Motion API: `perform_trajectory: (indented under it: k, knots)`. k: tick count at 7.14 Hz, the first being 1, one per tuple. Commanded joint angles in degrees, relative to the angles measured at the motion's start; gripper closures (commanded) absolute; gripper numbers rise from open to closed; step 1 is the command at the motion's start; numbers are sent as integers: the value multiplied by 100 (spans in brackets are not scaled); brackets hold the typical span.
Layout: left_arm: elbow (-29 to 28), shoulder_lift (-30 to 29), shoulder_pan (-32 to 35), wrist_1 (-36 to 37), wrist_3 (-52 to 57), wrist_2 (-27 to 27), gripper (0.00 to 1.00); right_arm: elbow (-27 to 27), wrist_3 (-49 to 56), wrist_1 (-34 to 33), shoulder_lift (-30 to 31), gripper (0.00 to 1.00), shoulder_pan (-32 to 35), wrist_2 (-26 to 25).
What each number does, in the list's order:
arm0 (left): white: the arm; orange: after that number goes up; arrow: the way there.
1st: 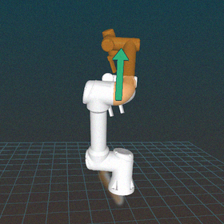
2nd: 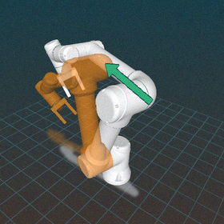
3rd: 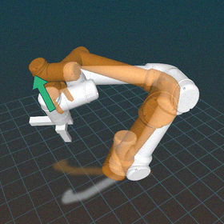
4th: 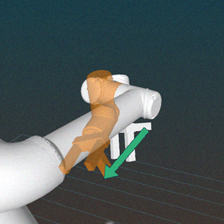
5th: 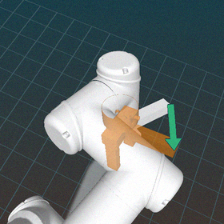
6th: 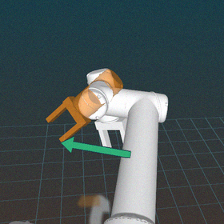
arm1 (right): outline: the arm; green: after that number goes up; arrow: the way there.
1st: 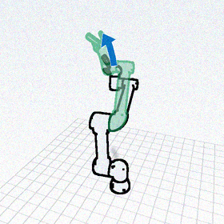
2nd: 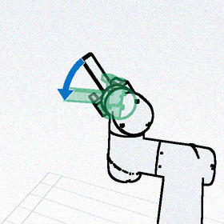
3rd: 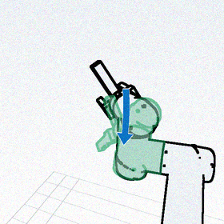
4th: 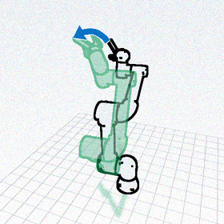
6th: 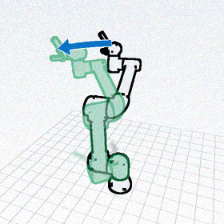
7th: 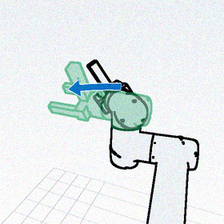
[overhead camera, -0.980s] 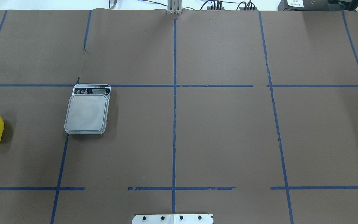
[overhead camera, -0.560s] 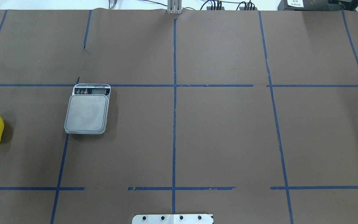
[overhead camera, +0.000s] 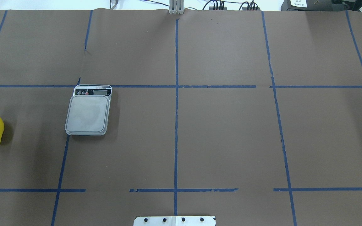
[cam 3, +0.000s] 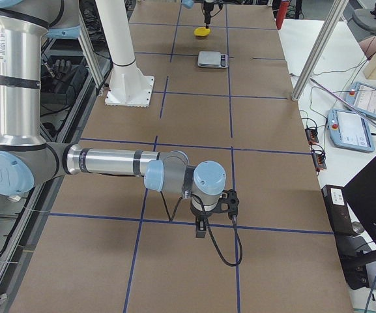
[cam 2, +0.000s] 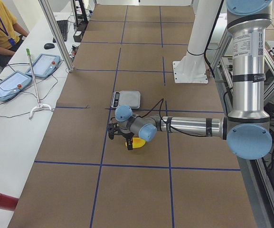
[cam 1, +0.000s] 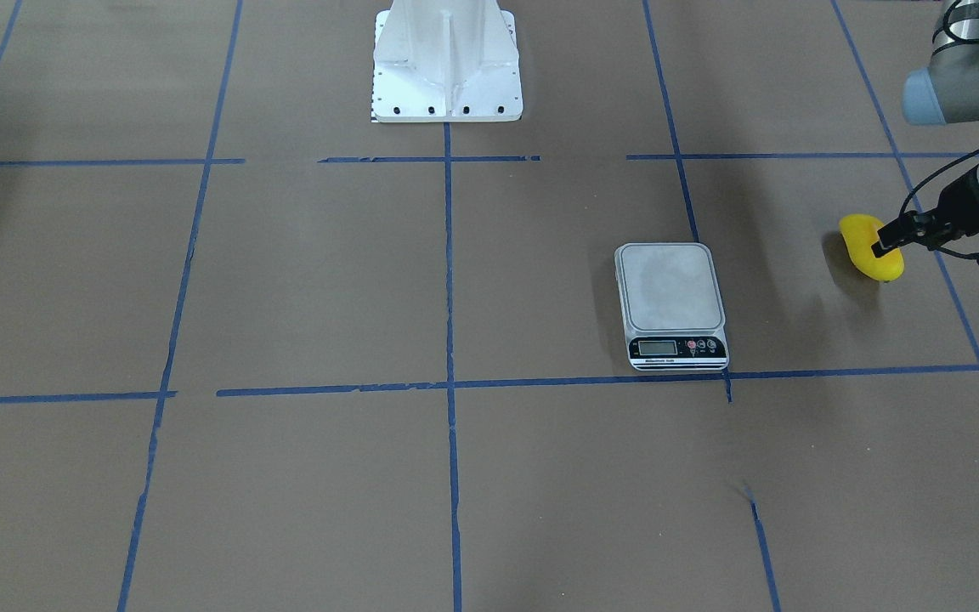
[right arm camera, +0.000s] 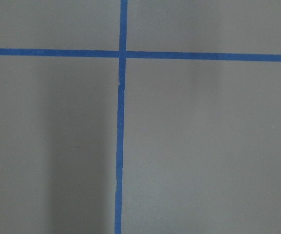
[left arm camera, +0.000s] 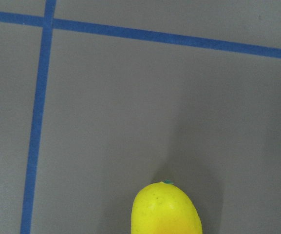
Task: Weigh mango
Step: 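Lower the left gripper onto the yellow mango and close on it, then carry the mango with the left gripper onto the silver scale's pan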
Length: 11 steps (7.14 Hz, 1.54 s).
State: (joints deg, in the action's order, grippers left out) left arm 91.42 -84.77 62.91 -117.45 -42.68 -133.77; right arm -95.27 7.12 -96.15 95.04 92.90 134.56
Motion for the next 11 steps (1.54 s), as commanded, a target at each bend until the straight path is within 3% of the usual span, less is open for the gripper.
perform_trajectory:
  k: [1, 2, 3, 4, 6, 7, 9, 11]
  knots:
    - [-142, -4, -341, -76, -259, 17, 0, 0, 0, 0, -3, 0, 0, 0]
    - [-186, -5, -393, -111, -276, 26, 9, 0, 0, 0, 6, 0, 0, 0]
    - [-160, -5, -394, -103, -285, 26, 81, 0, 0, 0, -3, 0, 0, 0]
    - [-168, -5, -394, -103, -277, 35, 100, 0, 0, 0, -3, 0, 0, 0]
    - [766, -109, -376, 89, -564, 0, 100, 0, 0, 0, 6, 0, 0, 0]
    - [1146, -502, -394, 361, -1045, 0, 100, 0, 0, 0, -3, 0, 0, 0]
    - [1124, -1625, -786, 687, -2126, 70, 100, 0, 0, 0, -3, 0, 0, 0]
    - [862, -2156, -1534, 1013, -2342, 822, 100, 0, 0, 0, -3, 0, 0, 0]
